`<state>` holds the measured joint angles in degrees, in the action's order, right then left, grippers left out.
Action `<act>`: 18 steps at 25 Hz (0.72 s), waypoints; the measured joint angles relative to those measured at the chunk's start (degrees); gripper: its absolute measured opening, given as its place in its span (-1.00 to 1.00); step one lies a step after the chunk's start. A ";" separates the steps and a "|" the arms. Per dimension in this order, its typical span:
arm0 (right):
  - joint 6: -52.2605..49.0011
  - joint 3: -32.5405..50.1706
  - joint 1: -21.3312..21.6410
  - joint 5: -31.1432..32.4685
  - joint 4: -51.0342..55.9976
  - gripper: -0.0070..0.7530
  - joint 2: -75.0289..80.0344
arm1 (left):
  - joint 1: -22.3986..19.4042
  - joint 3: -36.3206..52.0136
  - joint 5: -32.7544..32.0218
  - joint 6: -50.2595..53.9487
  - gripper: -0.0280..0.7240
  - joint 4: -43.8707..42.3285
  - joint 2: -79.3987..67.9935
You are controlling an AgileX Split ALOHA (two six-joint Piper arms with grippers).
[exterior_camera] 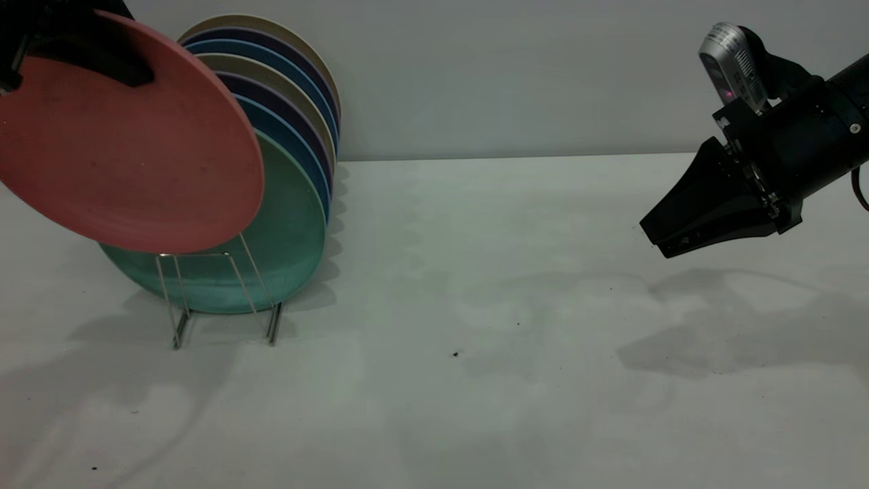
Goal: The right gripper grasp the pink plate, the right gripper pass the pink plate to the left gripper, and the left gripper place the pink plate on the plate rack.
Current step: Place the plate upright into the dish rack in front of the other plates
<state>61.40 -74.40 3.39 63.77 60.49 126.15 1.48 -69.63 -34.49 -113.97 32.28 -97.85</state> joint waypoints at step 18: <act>0.00 0.00 0.00 0.00 0.00 -0.36 0.00 | 0.00 -0.06 2.29 2.52 -0.63 0.38 -8.04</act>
<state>61.40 -74.40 3.39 63.77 60.49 126.15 1.48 -69.69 -32.20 -111.45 32.67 -105.89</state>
